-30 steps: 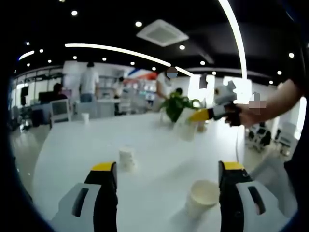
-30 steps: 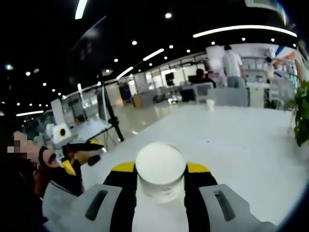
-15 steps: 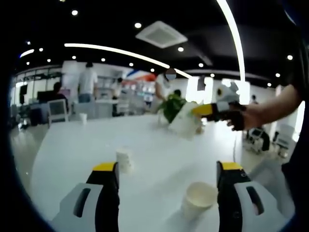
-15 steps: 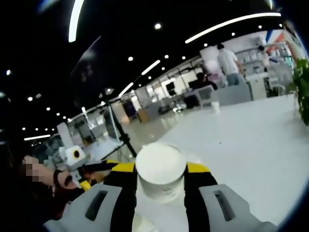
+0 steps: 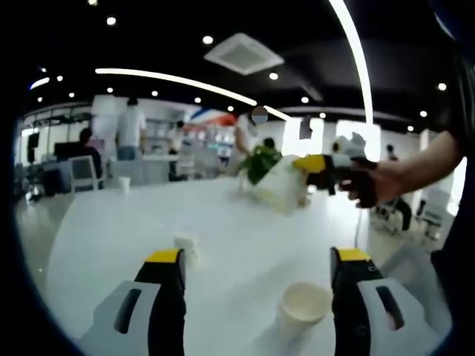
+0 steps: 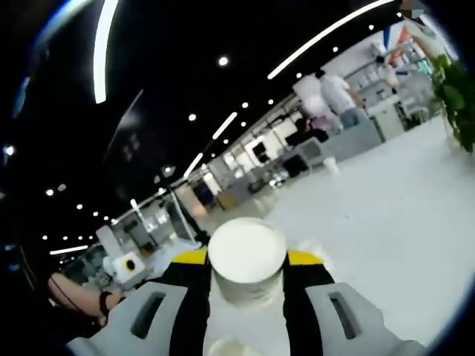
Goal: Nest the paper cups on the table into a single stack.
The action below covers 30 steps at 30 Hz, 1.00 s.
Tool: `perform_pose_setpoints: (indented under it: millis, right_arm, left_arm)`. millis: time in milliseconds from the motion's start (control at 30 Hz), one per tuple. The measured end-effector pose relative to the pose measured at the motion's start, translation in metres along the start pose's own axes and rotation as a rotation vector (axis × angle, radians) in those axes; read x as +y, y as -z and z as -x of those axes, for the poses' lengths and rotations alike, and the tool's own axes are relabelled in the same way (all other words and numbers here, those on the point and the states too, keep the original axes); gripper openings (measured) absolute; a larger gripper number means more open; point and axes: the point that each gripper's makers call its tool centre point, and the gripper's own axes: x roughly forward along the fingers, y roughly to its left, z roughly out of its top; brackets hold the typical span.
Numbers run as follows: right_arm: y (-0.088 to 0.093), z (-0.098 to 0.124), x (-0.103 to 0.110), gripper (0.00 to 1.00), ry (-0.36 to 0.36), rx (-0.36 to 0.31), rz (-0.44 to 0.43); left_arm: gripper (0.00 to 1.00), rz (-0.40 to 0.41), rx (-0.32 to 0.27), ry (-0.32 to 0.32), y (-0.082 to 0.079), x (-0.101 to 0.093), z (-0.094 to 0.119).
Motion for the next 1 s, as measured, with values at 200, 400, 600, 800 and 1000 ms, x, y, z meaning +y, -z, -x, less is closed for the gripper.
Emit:
perform_pose_setpoints:
  millis: [200, 400, 600, 800, 1000]
  right_arm:
    - [0.005, -0.007, 0.009, 0.34, -0.026, 0.015, 0.005]
    - [0.011, -0.013, 0.017, 0.34, -0.051, 0.039, 0.016]
    - [0.017, -0.018, 0.028, 0.34, -0.084, 0.057, 0.02]
    - [0.024, -0.024, 0.038, 0.34, -0.121, 0.076, 0.026]
    - [0.027, -0.028, 0.045, 0.34, -0.144, 0.082, 0.024]
  left_arm:
    - [0.76, -0.005, -0.011, 0.031, -0.007, -0.008, -0.01]
    - [0.71, 0.009, -0.012, 0.059, -0.007, -0.014, -0.016]
    - [0.68, 0.011, -0.01, 0.082, -0.008, -0.02, -0.02]
    - [0.64, 0.032, -0.003, 0.119, -0.007, -0.028, -0.025]
    - [0.62, 0.044, -0.013, 0.138, -0.01, -0.032, -0.029]
